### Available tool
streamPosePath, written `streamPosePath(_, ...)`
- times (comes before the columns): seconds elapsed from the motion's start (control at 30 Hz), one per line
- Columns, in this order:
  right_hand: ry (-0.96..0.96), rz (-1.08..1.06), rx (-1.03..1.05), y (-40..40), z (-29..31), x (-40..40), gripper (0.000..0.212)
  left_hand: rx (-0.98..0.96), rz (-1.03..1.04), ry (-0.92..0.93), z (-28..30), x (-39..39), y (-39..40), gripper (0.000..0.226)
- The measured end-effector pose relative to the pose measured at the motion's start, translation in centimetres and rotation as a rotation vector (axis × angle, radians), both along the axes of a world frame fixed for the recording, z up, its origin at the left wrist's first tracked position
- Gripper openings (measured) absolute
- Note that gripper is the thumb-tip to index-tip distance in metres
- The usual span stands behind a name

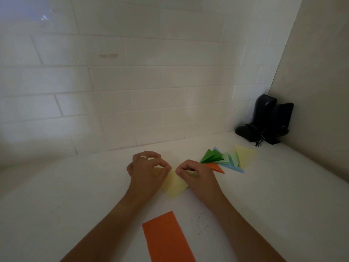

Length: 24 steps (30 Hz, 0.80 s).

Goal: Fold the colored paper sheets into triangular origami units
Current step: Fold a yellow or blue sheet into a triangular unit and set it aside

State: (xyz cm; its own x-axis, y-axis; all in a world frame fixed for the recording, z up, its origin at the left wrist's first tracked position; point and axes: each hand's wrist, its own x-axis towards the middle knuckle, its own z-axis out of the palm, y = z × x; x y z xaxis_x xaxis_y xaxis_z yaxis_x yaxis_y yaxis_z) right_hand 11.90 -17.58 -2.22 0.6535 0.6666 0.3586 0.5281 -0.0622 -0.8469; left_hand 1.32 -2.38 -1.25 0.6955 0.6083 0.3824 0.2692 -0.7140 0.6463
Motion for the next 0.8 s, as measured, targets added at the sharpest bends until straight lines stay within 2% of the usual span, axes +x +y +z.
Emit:
streamPosePath(0.13, 0.025, -0.054, -0.001, 0.06, -0.02, 0.02, 0.014, -0.032, -0.003, 0.008, -0.08, -0.02, 0.27, 0.027)
streamPosePath(0.37, 0.085, -0.129, 0.039, -0.24, -0.06, 0.17, 0.021, -0.040, 0.018, 0.032, -0.12, -0.17, 0.39, 0.027)
streamPosePath(0.53, 0.060, -0.122, 0.024, -0.18, 0.11, 0.10, 0.024, 0.048, 0.010, 0.109, -0.28, -0.07, 0.17, 0.017)
streamPosePath(0.6, 0.052, -0.144, 0.038, -0.10, 0.05, 0.15, 0.020, 0.046, -0.046, 0.081, -0.34, -0.13, 0.17, 0.014)
streamPosePath(0.67, 0.092, -0.165, 0.067, -0.09, 0.04, 0.14, 0.006, 0.013, -0.115, 0.045, -0.35, -0.24, 0.28, 0.022)
streamPosePath(0.7, 0.130, -0.165, 0.085, -0.10, 0.00, 0.10, 0.007, -0.007, -0.147, 0.016, -0.39, -0.27, 0.40, 0.026)
streamPosePath(0.73, 0.177, -0.158, 0.104, -0.10, -0.03, 0.05, 0.017, -0.041, -0.177, -0.024, -0.39, -0.32, 0.48, 0.029)
streamPosePath(0.8, 0.231, -0.133, 0.118, -0.06, -0.09, 0.06, 0.029, -0.124, -0.205, -0.092, -0.27, -0.49, 0.39, 0.026)
